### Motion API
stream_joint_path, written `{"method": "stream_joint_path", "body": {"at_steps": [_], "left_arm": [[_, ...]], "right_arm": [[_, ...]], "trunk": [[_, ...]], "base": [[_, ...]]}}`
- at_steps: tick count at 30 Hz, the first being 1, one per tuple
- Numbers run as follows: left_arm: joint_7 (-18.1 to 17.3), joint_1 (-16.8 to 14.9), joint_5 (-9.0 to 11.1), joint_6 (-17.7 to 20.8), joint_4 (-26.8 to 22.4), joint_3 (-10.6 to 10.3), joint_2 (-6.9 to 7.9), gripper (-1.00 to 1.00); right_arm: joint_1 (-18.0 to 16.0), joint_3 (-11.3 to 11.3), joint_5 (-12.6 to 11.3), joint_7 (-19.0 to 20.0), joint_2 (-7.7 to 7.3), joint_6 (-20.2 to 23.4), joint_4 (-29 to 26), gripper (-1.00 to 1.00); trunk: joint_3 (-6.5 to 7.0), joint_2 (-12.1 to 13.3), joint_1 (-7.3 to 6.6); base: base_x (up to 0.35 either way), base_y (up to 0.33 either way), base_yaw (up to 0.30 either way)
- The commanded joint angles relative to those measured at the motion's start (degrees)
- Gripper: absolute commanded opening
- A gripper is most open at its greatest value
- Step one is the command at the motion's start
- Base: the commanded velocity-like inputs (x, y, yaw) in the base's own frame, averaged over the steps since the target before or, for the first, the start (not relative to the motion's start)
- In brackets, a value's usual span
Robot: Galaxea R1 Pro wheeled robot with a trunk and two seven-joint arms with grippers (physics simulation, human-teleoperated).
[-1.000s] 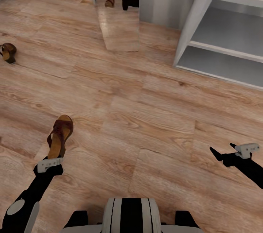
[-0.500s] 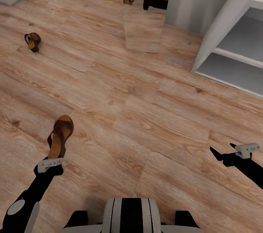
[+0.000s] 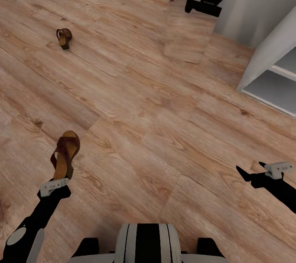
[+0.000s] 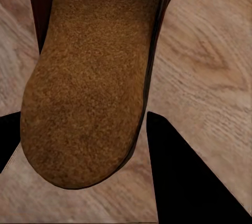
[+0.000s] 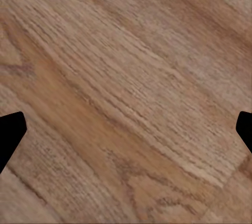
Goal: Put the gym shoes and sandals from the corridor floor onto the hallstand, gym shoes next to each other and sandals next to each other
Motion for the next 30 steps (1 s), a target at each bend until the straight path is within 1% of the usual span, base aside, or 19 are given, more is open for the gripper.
{"method": "stream_joint_path", "body": {"at_steps": [1,8,30], "left_arm": [[-0.09,0.0,-0.03,-0.09,0.02,0.01,0.0,-1.0],[0.01,0.0,0.43,-0.3,0.09,-0.02,-0.01,-1.0],[-0.06,-0.02,0.33,-0.25,0.1,-0.18,-0.02,-1.0]], "right_arm": [[0.0,0.01,0.0,0.0,0.0,0.0,0.0,1.0],[0.0,0.04,0.0,-0.01,0.0,0.0,-0.01,1.0],[0.0,0.1,0.0,-0.01,0.03,0.0,-0.01,1.0]], "trunk": [[0.0,0.0,0.0],[0.0,0.0,0.0],[0.0,0.0,0.0]], "base": [[0.0,0.0,0.285],[0.0,0.0,0.285],[0.0,0.0,0.285]]}}
